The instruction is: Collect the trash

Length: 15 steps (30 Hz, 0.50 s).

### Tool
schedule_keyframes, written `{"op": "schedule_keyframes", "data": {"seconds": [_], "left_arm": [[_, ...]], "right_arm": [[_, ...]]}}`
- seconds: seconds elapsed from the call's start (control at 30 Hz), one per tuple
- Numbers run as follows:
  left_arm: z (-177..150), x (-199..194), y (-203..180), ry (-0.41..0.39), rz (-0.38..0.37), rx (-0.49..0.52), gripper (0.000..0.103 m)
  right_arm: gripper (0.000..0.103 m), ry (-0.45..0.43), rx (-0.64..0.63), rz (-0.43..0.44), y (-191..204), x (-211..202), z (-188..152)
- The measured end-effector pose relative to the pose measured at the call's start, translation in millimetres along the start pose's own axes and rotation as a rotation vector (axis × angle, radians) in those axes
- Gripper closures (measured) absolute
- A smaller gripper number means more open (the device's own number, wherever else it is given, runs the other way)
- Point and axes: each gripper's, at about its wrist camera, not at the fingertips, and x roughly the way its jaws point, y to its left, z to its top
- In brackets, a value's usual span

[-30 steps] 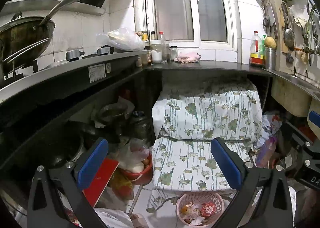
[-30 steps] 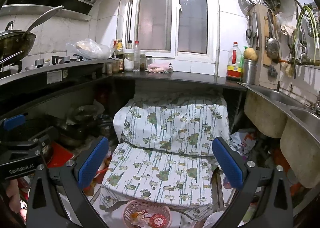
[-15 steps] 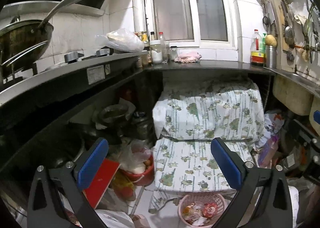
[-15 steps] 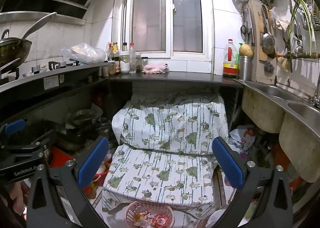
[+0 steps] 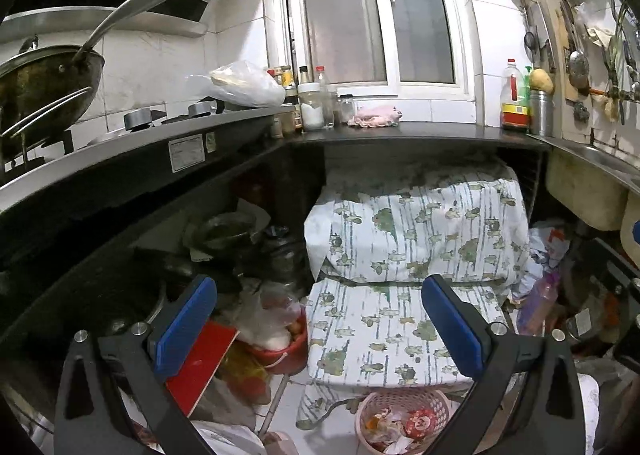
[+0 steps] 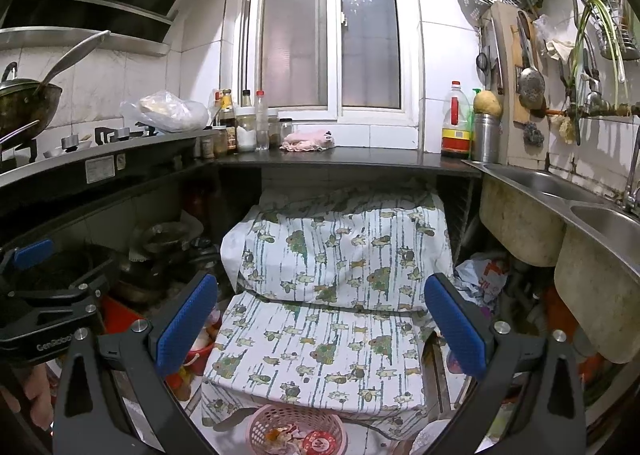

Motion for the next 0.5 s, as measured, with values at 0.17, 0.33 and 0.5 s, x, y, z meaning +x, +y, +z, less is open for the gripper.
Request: {"op": "schedule_keyframes", "data": {"seconds": [0.17, 0.33, 0.5], "left_arm": [[-1, 2, -2, 0.006, -0.01, 0.003, 0.0], [-2, 5, -4, 0.003, -0.004, 0.008, 0.0], [-4, 14, -5, 0.013, -0.014, 0.008, 0.0]], "right_arm": [[0.0, 0.003, 0.002, -0.006, -1, 1, -1], [0.0, 0.006, 0.007, -0.007, -2, 3, -3], [0.0, 0.016, 0.021, -0.013, -3, 7, -8]]}}
